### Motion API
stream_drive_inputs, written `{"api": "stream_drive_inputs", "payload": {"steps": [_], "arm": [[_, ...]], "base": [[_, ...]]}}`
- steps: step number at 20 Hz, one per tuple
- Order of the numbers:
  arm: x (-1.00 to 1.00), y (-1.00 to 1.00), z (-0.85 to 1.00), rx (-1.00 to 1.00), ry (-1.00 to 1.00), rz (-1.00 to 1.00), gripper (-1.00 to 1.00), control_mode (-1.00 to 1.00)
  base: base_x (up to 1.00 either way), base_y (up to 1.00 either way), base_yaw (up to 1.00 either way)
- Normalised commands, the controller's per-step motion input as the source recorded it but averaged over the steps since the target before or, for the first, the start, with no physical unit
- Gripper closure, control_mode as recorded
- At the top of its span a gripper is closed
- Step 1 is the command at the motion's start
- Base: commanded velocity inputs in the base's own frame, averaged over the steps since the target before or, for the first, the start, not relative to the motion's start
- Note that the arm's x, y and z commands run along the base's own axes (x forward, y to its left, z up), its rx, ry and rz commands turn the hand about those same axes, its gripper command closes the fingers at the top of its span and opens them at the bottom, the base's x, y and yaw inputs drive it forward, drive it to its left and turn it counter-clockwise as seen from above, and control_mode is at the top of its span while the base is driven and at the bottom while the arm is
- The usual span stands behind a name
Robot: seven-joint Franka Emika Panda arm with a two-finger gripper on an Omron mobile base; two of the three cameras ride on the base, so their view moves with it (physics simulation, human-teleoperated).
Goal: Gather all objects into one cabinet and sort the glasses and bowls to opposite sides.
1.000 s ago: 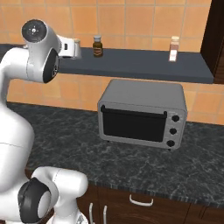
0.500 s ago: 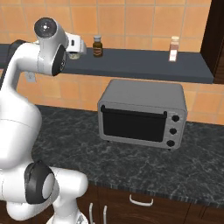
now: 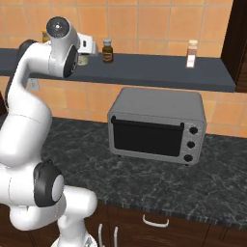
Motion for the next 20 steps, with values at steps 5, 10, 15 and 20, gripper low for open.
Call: {"api": "stream_drive_inputs", "payload": {"steps": [5, 10, 15, 20], "arm": [[0.37, 0.09, 0.0, 0.0, 0.0, 0.0, -1.0, -1.0], [0.33, 0.0, 0.0, 0.0, 0.0, 0.0, -1.0, -1.0], [0.15, 0.08, -0.09, 0.0, 0.0, 0.01, -1.0, -1.0], [0.13, 0.16, -0.19, 0.0, 0.01, 0.0, -1.0, -1.0]], "base": [[0.0, 0.0, 0.0], [0.0, 0.0, 0.0], [0.0, 0.0, 0.0], [0.0, 0.0, 0.0]]}}
